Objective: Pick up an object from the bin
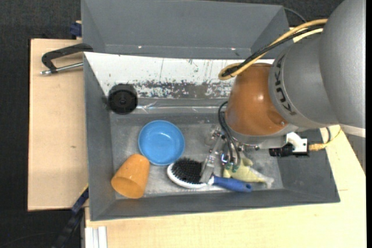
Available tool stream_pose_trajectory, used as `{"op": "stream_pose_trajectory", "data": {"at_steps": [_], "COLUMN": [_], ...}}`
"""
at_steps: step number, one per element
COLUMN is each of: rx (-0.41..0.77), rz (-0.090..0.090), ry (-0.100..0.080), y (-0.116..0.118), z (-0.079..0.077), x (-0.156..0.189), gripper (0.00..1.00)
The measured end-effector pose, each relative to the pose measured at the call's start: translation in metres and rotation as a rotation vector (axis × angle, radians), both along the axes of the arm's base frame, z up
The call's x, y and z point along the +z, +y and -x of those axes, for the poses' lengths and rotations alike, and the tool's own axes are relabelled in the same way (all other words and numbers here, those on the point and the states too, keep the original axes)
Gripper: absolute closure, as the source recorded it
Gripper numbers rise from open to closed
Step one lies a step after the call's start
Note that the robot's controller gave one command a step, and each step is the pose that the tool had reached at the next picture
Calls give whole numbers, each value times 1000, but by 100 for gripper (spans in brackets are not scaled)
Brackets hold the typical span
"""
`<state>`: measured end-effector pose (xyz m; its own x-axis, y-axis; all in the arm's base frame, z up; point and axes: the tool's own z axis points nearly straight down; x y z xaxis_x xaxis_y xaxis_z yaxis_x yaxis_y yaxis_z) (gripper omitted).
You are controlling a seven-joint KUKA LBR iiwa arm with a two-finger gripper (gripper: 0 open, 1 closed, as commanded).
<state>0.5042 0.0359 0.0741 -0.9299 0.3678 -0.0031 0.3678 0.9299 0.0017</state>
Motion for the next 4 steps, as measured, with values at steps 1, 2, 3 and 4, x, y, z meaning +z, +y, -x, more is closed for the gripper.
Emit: {"op": "stream_pose_trajectory", "data": {"at_steps": [1,2,3,4], "rx": [2,13,-20,-19], "rz": [-3,-1,0,0], "ry": [7,-12,4,3], "y": [1,-5,-10,-10], "z": [1,-17,-17,-17], "x": [1,130,110,111], "gripper": [100,100,100,0]}}
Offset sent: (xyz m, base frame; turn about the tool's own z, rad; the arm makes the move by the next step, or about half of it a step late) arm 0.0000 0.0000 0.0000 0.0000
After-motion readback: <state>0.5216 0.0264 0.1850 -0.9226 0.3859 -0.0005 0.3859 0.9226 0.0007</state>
